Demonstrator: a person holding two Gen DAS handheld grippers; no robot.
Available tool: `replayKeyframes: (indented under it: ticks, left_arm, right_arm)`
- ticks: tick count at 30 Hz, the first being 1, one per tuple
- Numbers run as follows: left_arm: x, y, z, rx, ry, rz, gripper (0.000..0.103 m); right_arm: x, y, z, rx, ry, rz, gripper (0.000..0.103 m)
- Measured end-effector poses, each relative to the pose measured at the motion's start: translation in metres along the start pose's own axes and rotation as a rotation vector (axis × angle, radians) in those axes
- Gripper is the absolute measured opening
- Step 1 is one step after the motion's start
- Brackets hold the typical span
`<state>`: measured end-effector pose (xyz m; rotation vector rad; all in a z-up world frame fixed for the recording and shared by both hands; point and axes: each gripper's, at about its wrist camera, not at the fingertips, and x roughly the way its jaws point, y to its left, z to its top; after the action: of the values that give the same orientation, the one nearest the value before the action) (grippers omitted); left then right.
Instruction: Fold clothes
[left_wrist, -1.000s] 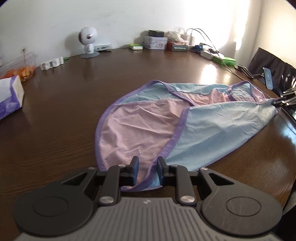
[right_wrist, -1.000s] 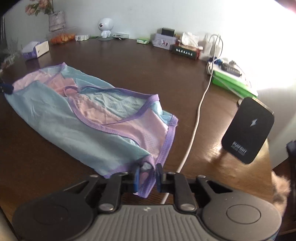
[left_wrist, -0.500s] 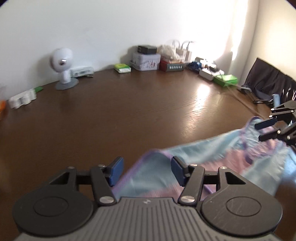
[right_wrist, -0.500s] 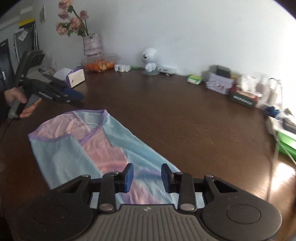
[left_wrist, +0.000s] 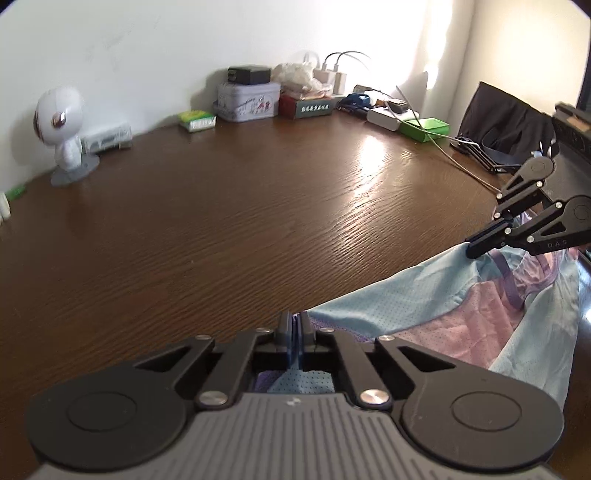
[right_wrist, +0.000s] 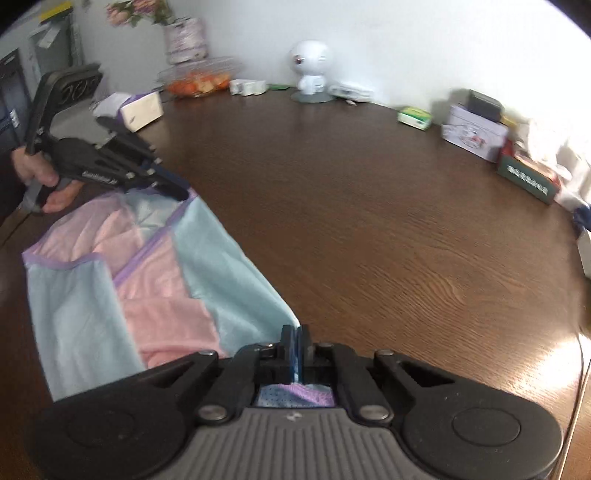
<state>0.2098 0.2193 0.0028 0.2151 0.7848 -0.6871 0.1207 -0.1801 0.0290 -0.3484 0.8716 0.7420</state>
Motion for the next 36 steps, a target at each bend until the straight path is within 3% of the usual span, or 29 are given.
replayKeyframes:
  ticks: [8,12,15,20,22,23,25,27,31,33,36]
  left_arm:
    - [-0.041,-0.019,-0.003,0.033,-0.031,0.039,0.002]
    - [-0.076,-0.034,-0.025,0.023,-0.075,0.038,0.002]
    - [-0.095,-0.056,-0.051,-0.001,-0.084,0.036,0.002]
    - [-0.094,-0.071,-0.089,-0.051,0.025,0.068,0.002]
    - [-0.098,-0.07,-0.094,-0.074,0.032,0.083,0.004]
    - [-0.103,-0.067,-0.093,-0.089,0.016,0.086,0.007]
    - [-0.112,-0.057,-0.091,-0.134,-0.024,0.086,0.035]
    - [-0.116,-0.044,-0.087,-0.184,-0.064,0.099,0.037]
    - [-0.105,-0.045,-0.062,-0.198,-0.098,0.118,0.04]
    - [-0.09,-0.056,-0.054,-0.151,-0.076,0.072,0.044]
    - [-0.069,-0.071,-0.053,-0.089,-0.026,0.042,0.045]
  right_arm:
    - [-0.044,0.023,0.002,-0.077,-0.092,-0.05,0.0]
    - [-0.078,0.052,-0.016,-0.161,-0.117,-0.046,0.0]
    - [-0.089,0.074,-0.034,-0.211,-0.103,-0.015,0.0]
    - [-0.079,0.097,-0.064,-0.265,0.001,0.032,0.002]
    - [-0.08,0.099,-0.071,-0.268,0.025,0.024,0.007]
    - [-0.089,0.095,-0.071,-0.251,0.008,0.016,0.009]
    - [-0.108,0.082,-0.072,-0.2,-0.033,-0.013,0.023]
    - [-0.133,0.055,-0.074,-0.104,-0.094,-0.071,0.035]
    - [-0.145,-0.01,-0.084,0.084,-0.077,-0.204,0.036]
    - [-0.136,-0.025,-0.084,0.123,-0.057,-0.215,0.037]
    - [-0.119,-0.041,-0.083,0.155,-0.041,-0.194,0.047]
